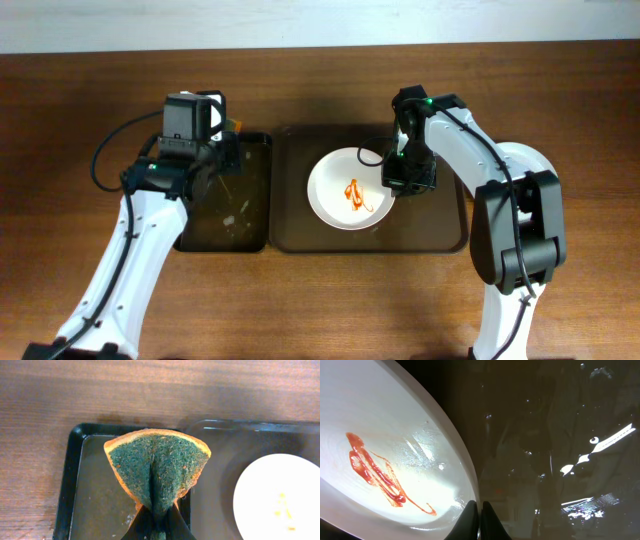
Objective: Clean dirty plates on tray and stack at the side
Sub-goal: 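Lift the sponge with the left gripper toward the last plate, then scrub the sauce on the held plate with the sponge in the left gripper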
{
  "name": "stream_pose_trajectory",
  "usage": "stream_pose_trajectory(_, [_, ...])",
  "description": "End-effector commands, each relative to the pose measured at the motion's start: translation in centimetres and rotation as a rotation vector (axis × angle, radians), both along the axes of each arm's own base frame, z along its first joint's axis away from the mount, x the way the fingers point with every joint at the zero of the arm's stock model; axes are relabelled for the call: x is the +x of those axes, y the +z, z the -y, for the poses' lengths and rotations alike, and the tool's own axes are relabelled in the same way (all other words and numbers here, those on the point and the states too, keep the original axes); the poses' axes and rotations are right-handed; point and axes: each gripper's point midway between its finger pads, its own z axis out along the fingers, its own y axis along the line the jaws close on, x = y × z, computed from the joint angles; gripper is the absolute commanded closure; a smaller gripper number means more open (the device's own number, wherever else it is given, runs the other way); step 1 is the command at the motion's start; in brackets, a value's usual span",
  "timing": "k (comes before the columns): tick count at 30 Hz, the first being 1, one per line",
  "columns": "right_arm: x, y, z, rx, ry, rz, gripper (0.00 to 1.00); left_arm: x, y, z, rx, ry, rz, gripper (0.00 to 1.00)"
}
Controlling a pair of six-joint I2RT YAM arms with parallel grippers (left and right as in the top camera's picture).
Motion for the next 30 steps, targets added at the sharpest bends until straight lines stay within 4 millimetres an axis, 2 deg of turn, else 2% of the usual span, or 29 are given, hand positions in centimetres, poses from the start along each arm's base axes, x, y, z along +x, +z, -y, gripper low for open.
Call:
stream_pose_trajectory(1, [0.2,1.0,0.4,-0.022,0.003,0.03,0.96,0.0,3.1,-0.1,-0.007,0.006,0.086,1.0])
stream_pose_trajectory(7, [0.2,1.0,0.4,-0.022,0.003,0.03,0.96,0.9,5.8,0.1,-0.024,0.007,0.194,1.0])
stream_pose_trajectory(10, [0.2,1.0,0.4,-0.022,0.003,0.03,0.96,2.0,8.2,0.3,-0.041,0.007,0.301,1.0])
stream_pose_trajectory(11, [0.2,1.0,0.4,-0.022,0.003,0.03,0.96,2.8,9.9,0.4,-0.052,0.007,0.372,1.0])
stream_pose_trajectory(14, [0.2,1.0,0.4,-0.022,0.003,0.03,0.96,3.6,11.7,0.5,-0.065,0.007,0.454,1.0])
stream_pose_trajectory(18, [0.2,1.0,0.5,-0.029,0.003,0.032,0.96,4.1,13.2,0.6,-0.076,0.007,0.516,1.0])
stream_pose_trajectory(20, [0.2,1.0,0.5,-0.028,0.003,0.033,0.96,4.0,12.9,0.6,-0.074,0.007,0.504,1.0])
stream_pose_trajectory(21, [0.2,1.0,0.5,-0.028,0.003,0.033,0.96,3.7,12.2,0.5,-0.069,0.007,0.474,1.0])
stream_pose_trajectory(24, [0.2,1.0,0.5,-0.028,0.003,0.033,0.96,2.7,8.4,0.4,-0.045,0.007,0.324,1.0])
stream_pose_trajectory(28, [0.2,1.0,0.5,-0.028,0.003,0.032,0.96,1.2,-1.3,0.2,-0.014,0.029,-0.013,1.0])
stream_pose_trajectory(30, [0.2,1.0,0.5,-0.028,0.003,0.032,0.96,0.0,-6.5,0.8,-0.045,0.035,-0.199,1.0])
